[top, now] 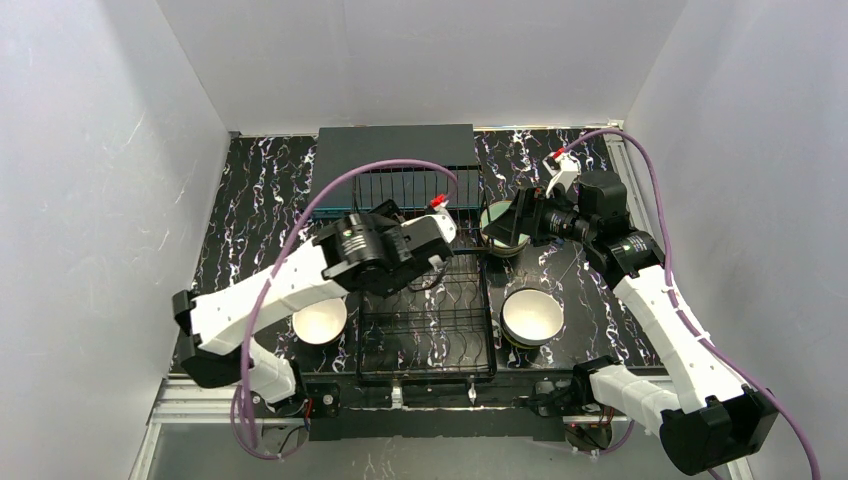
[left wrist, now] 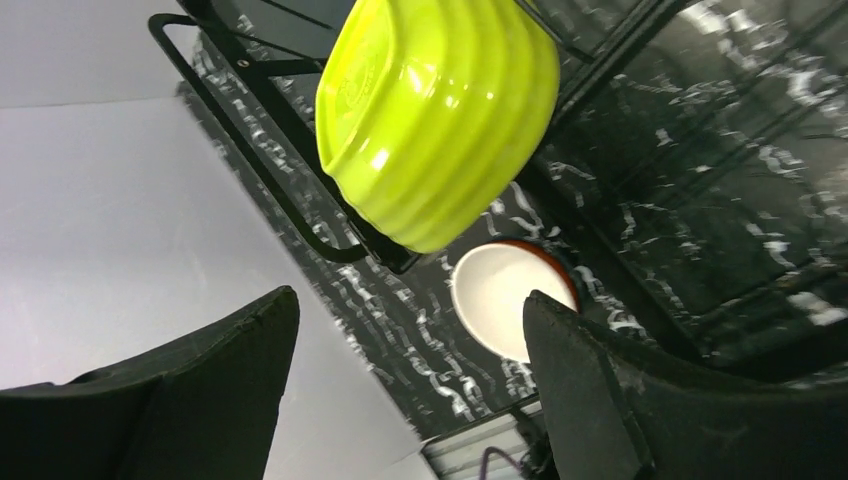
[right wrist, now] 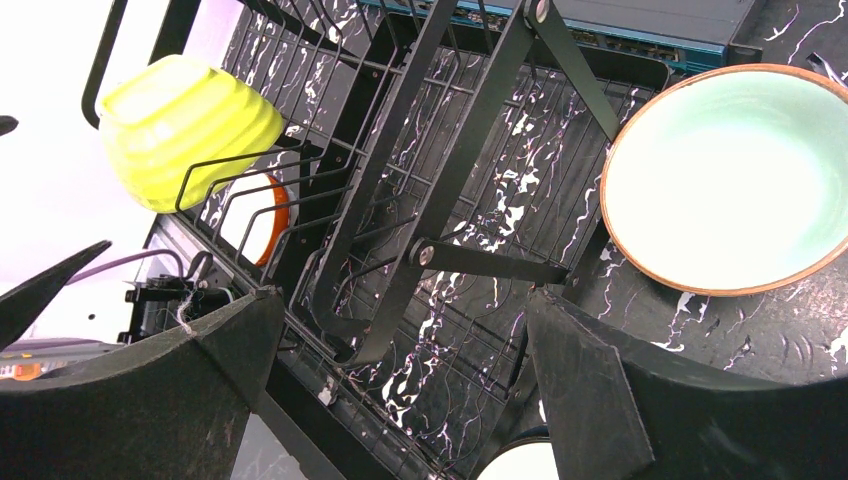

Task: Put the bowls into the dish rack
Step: Turn the bowl upside down on the dish rack, then pick up the bowl from the center of the board.

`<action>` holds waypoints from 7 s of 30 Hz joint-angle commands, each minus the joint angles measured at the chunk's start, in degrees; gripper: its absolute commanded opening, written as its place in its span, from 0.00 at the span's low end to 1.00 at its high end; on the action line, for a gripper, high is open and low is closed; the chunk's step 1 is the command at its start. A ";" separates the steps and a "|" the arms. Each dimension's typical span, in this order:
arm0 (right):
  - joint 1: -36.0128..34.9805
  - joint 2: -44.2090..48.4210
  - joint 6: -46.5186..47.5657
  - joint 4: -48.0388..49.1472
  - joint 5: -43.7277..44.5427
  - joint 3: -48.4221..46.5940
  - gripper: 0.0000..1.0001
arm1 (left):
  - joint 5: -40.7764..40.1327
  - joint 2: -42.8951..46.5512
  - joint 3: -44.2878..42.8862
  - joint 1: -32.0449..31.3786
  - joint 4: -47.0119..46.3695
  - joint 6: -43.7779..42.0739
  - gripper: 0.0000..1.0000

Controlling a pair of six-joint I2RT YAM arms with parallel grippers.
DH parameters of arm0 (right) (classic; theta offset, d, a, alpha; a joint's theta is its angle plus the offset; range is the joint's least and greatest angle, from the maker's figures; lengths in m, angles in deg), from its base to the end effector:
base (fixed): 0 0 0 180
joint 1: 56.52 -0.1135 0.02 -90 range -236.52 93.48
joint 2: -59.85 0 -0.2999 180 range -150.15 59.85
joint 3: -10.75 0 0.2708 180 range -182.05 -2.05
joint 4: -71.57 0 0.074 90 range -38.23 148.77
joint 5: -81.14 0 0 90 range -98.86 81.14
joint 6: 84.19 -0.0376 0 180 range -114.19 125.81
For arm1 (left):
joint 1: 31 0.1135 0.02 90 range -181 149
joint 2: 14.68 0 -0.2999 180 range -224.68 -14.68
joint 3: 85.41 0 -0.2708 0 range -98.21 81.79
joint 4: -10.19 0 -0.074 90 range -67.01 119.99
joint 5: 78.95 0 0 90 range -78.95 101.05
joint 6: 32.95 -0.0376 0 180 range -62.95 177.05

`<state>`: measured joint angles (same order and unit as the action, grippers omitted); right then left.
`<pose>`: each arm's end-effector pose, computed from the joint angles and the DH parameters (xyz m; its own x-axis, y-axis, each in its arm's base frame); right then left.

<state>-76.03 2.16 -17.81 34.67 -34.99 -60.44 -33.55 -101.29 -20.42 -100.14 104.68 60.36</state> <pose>0.2036 0.0897 0.3874 -0.6158 0.1635 -0.7708 -0.4738 0.7048 0.5280 0.1248 -0.2535 0.4496 -0.3576 0.8228 -0.4417 0.5443 0.5679 0.6174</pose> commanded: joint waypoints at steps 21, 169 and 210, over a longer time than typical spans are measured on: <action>0.29 0.32 0.33 0.81 -1.57 -2.28 0.99 | 18.93 38.86 33.20 -0.33 -41.10 23.75 0.98; 0.39 0.58 1.81 -1.10 0.20 -1.44 0.99 | 56.26 58.01 62.43 53.56 -42.66 39.69 0.00; 0.28 4.49 -2.33 11.79 -8.32 -3.98 0.99 | 52.53 62.83 44.62 53.56 -46.39 39.14 0.00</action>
<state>-76.00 6.33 -18.09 40.03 -39.95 -61.31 23.65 -37.09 29.85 -46.85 59.76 101.37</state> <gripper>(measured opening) 0.985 0.047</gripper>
